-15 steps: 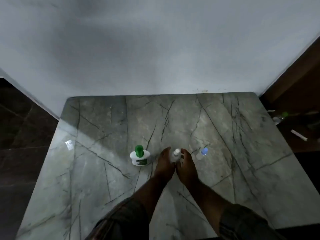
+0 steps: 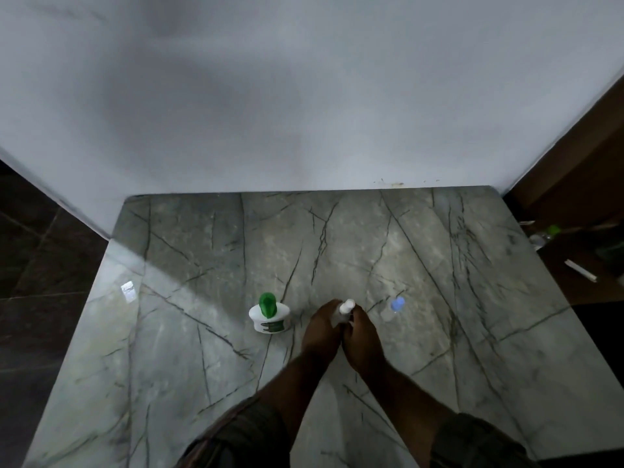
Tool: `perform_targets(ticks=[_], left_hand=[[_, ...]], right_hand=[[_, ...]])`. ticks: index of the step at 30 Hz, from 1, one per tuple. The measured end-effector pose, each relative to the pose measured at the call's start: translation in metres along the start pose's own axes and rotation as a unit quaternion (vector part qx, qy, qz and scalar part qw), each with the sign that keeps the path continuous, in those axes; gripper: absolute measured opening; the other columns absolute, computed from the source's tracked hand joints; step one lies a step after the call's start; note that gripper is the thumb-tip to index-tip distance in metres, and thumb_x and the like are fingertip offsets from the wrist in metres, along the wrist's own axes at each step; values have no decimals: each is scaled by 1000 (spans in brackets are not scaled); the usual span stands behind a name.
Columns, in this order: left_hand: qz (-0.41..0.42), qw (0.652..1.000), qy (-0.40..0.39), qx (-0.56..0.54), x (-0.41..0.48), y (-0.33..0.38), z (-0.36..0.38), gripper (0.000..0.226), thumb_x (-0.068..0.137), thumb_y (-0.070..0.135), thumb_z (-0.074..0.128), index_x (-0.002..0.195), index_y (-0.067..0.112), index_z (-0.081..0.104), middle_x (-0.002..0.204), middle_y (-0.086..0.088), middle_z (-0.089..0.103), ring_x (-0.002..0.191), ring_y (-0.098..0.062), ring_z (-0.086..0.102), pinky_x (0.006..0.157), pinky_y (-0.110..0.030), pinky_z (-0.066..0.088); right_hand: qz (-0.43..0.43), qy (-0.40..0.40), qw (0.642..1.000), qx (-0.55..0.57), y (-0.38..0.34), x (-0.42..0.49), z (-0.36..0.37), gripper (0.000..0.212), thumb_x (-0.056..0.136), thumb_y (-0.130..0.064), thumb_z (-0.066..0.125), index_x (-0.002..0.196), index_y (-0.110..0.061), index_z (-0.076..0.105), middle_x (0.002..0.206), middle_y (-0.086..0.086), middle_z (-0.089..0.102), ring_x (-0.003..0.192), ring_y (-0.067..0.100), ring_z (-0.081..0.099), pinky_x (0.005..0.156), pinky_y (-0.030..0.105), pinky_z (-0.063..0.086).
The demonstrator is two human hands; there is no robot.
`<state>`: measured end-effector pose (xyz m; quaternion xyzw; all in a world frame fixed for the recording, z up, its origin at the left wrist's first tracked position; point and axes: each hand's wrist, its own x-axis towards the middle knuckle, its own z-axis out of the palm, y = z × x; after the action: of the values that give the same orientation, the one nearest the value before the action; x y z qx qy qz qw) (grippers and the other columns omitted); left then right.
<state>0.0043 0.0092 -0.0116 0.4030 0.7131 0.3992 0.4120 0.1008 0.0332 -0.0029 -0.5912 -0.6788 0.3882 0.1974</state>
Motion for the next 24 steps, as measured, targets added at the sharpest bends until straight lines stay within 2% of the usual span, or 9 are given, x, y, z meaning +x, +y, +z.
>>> perform_targets(ticks=[5, 9, 11, 14, 16, 17, 20, 22, 24], left_hand=[[25, 999, 41, 8, -41, 5, -14, 32, 92, 27, 64, 124, 26, 62, 120, 8, 67, 112, -7, 61, 101, -35, 50], [45, 997, 61, -2, -83, 9, -39, 37, 92, 32, 65, 110, 62, 54, 110, 33, 65, 104, 12, 59, 86, -4, 44], [41, 997, 71, 0, -102, 5, -51, 40, 91, 34, 65, 107, 67, 52, 109, 36, 63, 103, 11, 60, 83, -3, 44], [20, 996, 86, 12, -131, -13, -72, 36, 87, 33, 68, 113, 55, 56, 109, 25, 65, 103, 7, 61, 90, -16, 50], [-2, 994, 104, 22, -145, -28, -83, 35, 85, 36, 70, 118, 41, 59, 110, 17, 66, 100, 2, 62, 90, -28, 54], [-12, 993, 117, 30, -151, -34, -89, 36, 84, 36, 71, 118, 37, 60, 111, 16, 65, 100, 1, 62, 89, -30, 54], [-33, 987, 143, 59, -164, -49, -102, 43, 82, 34, 73, 123, 29, 60, 115, 12, 64, 101, -3, 61, 90, -30, 53], [-42, 985, 147, 78, -169, -54, -108, 50, 81, 33, 74, 127, 25, 58, 118, 10, 63, 105, -6, 60, 92, -27, 52], [-42, 985, 146, 83, -170, -56, -113, 53, 79, 32, 75, 128, 25, 57, 119, 9, 62, 105, -4, 58, 92, -23, 50]], right_hand=[[-43, -16, 999, -28, -16, -31, -13, 36, 96, -13, 49, 132, -14, 55, 122, 3, 66, 114, 17, 62, 95, 22, 46], [-56, -62, 995, -55, -32, -63, -14, 45, 93, -12, 52, 137, -21, 51, 131, -4, 62, 119, 9, 58, 98, 14, 40], [-62, -95, 992, -58, -39, -77, -12, 50, 91, -12, 53, 139, -25, 48, 132, -7, 61, 119, 6, 57, 98, 15, 42], [-75, -130, 988, -38, -51, -98, -5, 60, 87, -10, 54, 143, -29, 42, 134, -12, 57, 122, 4, 55, 100, 22, 45], [-77, -117, 989, -43, -60, -108, 0, 61, 86, -20, 56, 144, -30, 39, 132, -15, 56, 115, 2, 56, 96, 27, 49], [-88, -108, 989, -52, -66, -111, 3, 59, 86, -30, 58, 142, -32, 40, 129, -18, 55, 109, 0, 57, 92, 27, 51], [-153, -108, 977, -99, -89, -118, 13, 49, 84, -60, 52, 128, -40, 47, 113, -24, 57, 89, -4, 58, 76, 20, 51], [-179, -110, 970, -120, -103, -119, 22, 40, 83, -63, 52, 115, -38, 55, 103, -21, 59, 80, 0, 60, 71, 19, 50], [-186, -107, 965, -147, -114, -115, 30, 31, 83, -58, 57, 99, -31, 61, 95, -13, 62, 80, 6, 61, 71, 24, 49]])
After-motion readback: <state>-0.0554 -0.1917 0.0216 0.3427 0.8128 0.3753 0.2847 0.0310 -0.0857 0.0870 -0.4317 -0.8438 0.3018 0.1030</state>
